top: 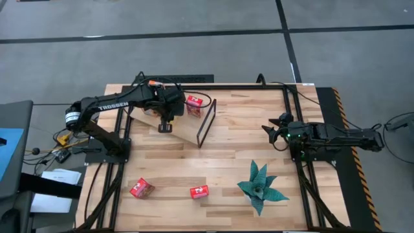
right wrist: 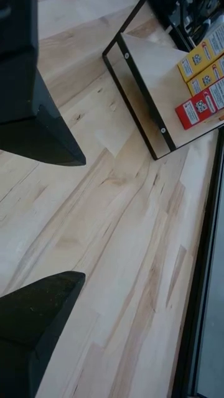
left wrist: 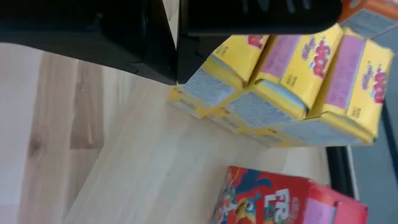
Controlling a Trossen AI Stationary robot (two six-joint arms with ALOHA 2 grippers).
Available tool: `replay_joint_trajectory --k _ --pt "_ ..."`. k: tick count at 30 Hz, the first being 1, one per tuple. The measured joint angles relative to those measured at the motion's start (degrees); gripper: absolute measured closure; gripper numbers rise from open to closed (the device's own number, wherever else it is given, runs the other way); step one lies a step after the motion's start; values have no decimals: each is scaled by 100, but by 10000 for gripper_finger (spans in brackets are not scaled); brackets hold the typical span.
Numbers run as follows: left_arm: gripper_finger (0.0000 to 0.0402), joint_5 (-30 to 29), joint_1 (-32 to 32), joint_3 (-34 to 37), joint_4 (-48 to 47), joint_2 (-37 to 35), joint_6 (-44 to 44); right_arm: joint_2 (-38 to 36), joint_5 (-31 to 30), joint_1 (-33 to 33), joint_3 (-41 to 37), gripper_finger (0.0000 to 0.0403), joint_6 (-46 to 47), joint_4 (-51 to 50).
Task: Stack cereal on shelf
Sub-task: Put the yellow cereal box aligned with the other yellow cereal boxes on the shelf
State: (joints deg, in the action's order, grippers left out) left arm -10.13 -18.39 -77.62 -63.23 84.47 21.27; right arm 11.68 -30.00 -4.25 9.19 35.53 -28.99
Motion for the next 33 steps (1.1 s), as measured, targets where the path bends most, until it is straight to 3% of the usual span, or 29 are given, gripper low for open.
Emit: replay_joint_trajectory --k 24,33 --pt "401 -684 -4 -2 -74 0 -104 -1 0 0 0 86 -2 -16" --pt "401 -638 0 -54 -87 0 -268 -1 0 0 -2 86 -2 -17"
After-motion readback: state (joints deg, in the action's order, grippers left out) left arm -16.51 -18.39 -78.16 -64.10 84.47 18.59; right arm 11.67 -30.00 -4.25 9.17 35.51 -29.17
